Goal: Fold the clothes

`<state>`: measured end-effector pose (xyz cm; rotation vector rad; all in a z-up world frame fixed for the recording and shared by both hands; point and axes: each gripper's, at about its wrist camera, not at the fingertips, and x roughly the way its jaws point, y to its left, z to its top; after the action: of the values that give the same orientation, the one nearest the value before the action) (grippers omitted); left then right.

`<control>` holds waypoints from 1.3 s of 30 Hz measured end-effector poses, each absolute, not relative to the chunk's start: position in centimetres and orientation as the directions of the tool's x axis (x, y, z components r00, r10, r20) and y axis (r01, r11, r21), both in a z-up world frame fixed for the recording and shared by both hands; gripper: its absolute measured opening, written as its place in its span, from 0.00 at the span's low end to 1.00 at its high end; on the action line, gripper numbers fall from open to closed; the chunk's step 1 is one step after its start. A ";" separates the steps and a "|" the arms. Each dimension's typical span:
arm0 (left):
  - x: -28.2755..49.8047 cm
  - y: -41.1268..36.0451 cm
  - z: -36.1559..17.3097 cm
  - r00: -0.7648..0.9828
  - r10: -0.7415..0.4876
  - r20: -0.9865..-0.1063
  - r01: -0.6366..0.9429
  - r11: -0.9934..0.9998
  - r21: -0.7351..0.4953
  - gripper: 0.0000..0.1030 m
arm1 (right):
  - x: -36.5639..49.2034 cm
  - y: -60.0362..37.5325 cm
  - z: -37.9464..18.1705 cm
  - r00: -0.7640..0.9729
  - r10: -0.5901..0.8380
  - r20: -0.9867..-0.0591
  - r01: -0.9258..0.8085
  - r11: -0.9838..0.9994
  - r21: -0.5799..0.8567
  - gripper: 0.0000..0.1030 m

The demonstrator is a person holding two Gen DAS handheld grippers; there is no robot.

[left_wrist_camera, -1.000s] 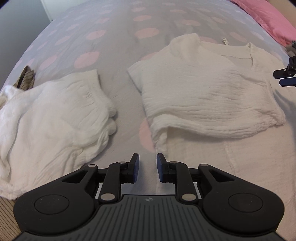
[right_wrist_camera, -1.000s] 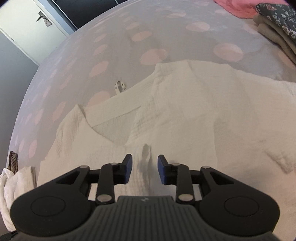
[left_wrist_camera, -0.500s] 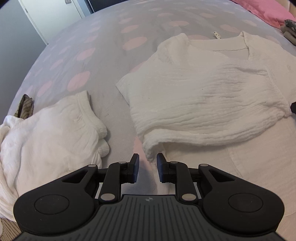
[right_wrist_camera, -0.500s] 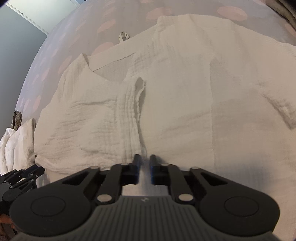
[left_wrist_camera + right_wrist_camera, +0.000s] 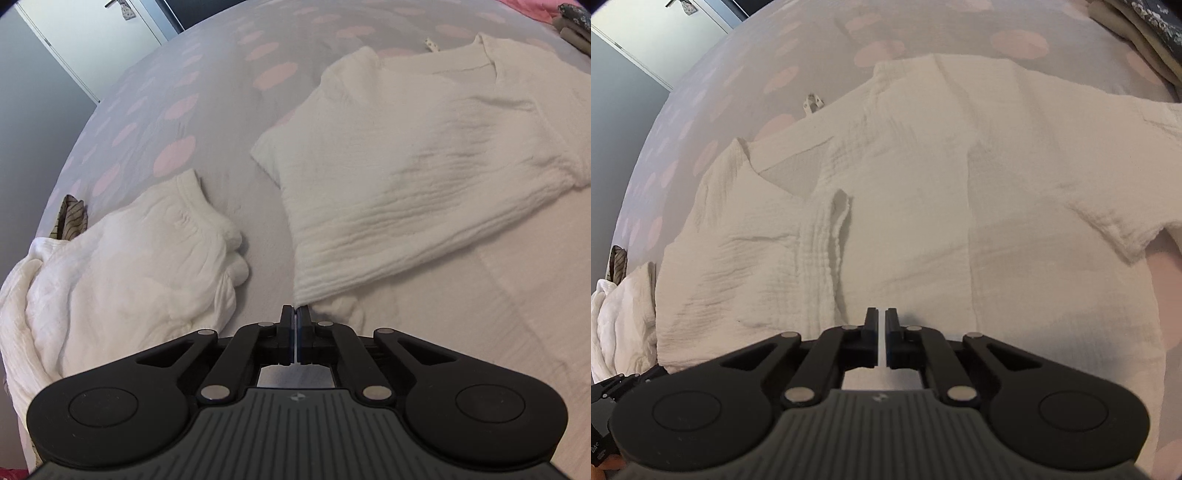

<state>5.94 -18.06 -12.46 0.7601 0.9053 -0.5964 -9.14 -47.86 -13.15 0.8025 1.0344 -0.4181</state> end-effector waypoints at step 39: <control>7.5 -17.6 -12.3 0.358 -0.199 -0.912 0.725 0.674 0.138 0.07 | -7.9 -46.6 -13.7 0.432 -0.014 -0.902 0.624 0.727 0.287 0.10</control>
<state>7.55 -17.58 -12.28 0.5903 1.0431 -0.6428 -7.87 -46.64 -13.71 0.6657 1.0625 -0.4365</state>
